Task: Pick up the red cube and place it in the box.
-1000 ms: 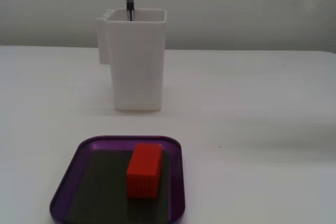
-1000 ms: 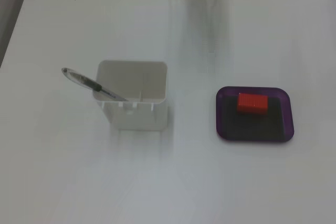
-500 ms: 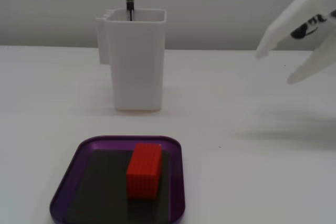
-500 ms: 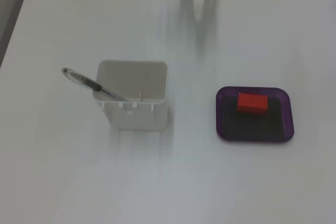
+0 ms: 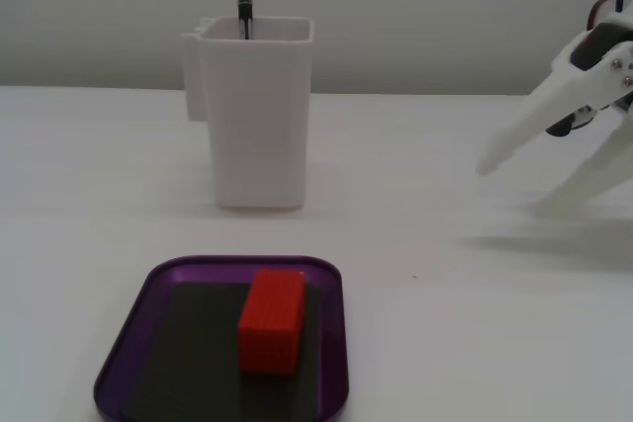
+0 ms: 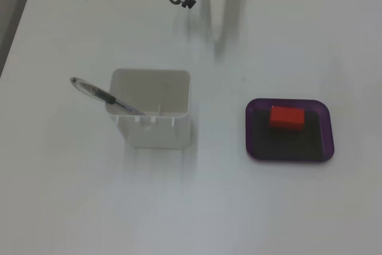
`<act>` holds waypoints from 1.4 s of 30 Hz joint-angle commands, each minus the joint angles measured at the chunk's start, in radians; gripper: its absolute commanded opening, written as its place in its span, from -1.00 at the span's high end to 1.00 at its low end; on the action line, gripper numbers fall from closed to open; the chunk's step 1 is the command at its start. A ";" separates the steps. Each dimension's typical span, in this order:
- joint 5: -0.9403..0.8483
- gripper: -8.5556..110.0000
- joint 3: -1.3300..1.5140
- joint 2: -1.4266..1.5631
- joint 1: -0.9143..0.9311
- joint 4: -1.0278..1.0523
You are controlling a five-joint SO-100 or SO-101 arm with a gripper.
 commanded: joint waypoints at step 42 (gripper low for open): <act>-0.002 0.86 0.025 0.092 -0.002 0.037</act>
